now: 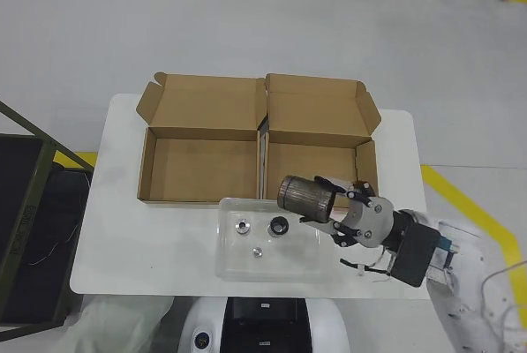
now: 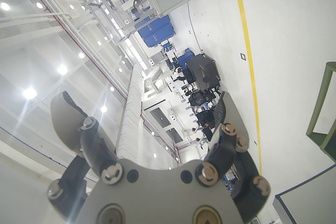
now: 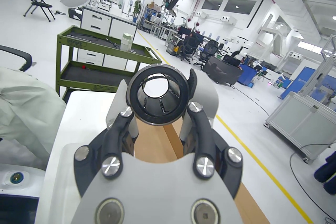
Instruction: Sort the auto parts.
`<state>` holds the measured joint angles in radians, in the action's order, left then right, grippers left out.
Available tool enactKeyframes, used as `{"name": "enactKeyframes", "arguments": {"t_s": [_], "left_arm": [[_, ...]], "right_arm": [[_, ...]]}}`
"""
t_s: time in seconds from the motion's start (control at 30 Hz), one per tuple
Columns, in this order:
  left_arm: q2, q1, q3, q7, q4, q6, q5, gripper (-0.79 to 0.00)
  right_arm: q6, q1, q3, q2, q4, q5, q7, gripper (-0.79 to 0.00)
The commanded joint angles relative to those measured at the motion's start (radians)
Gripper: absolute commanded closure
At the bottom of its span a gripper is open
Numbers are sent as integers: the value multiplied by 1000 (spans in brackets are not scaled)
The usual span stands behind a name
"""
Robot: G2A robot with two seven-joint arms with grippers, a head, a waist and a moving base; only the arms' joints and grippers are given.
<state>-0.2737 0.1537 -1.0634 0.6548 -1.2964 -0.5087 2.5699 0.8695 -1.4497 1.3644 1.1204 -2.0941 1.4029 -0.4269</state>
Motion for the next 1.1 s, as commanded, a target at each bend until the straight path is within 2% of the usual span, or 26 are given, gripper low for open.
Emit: {"name": "enactKeyframes", "arguments": {"t_s": [0.0,0.43,0.87,1.07], "left_arm": [[0,0,0,0,0,0,0,-785],[0,0,0,0,0,0,0,-785],[0,0,0,0,0,0,0,-785],[0,0,0,0,0,0,0,-785]], "right_arm": [[14,7,-1,-1,13,-14,-24,0],[31,10,10,-5,50,-72,-107,0],[23,17,2,-8,63,-105,-59,0],[20,39,-22,-7,115,-131,-24,0]]}}
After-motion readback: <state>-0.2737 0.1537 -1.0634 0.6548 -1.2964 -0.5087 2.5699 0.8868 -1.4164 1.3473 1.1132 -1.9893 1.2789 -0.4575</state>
